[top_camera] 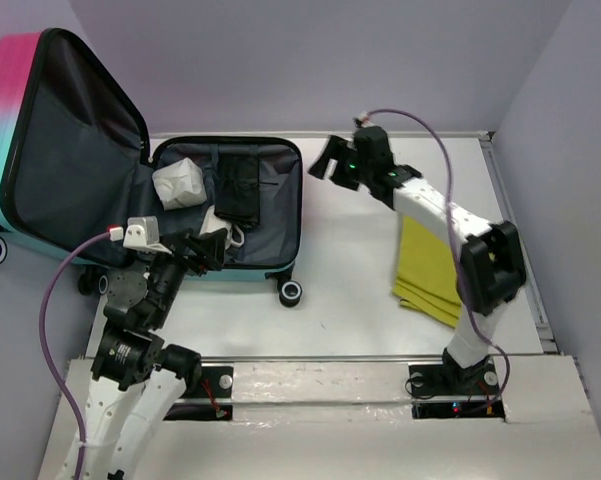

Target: Pack the luggage

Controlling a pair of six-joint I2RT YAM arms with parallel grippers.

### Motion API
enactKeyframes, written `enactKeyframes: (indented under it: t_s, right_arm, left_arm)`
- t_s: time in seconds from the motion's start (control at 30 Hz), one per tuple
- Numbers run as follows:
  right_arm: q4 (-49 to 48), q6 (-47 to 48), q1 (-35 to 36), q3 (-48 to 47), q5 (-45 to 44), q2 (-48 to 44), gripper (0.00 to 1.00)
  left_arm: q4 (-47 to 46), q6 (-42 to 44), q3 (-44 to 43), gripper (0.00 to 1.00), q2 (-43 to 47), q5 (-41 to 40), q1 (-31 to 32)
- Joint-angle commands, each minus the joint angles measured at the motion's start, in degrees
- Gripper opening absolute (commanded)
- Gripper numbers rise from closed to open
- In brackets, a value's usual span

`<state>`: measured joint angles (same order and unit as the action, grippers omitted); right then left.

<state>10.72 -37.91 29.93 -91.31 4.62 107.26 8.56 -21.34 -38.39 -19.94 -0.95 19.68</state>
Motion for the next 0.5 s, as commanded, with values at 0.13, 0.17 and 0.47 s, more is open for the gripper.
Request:
enactKeyframes:
  t_s: [0.13, 0.17, 0.47]
  right_arm:
    - [1.41, 3.55, -20.59, 30.98, -14.98, -29.63, 0.73]
    - [2.71, 3.63, -22.97, 33.54, -18.39, -31.57, 0.75]
    - [5.10, 3.03, -41.08, 49.29, -31.58, -37.57, 0.90]
  left_arm:
    - [-2.32, 0.60, -0.72, 0.99, 1.93, -0.11, 1.32]
    - [-2.40, 0.60, -0.81, 0.99, 2.01, -0.19, 1.41]
    - [-3.11, 0.95, -0.46, 0.99, 1.84, 0.69, 3.69]
